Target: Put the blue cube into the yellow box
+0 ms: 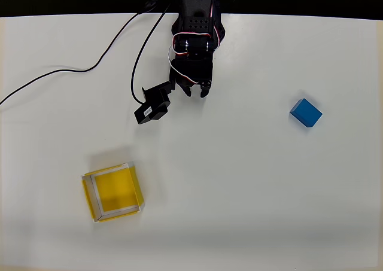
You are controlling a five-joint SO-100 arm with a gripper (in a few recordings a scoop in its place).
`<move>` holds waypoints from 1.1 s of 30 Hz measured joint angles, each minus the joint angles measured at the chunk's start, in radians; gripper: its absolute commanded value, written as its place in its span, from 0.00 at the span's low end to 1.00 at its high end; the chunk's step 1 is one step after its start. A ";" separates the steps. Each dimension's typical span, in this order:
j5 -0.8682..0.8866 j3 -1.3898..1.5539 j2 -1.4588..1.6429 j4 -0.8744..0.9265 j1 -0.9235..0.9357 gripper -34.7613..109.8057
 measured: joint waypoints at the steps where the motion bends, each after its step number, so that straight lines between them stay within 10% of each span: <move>1: 0.003 0.000 0.000 0.000 0.000 0.32; 18: -0.057 -0.040 -0.069 -0.023 -0.029 0.42; 33: 0.089 -0.850 -0.842 -0.135 -0.337 0.57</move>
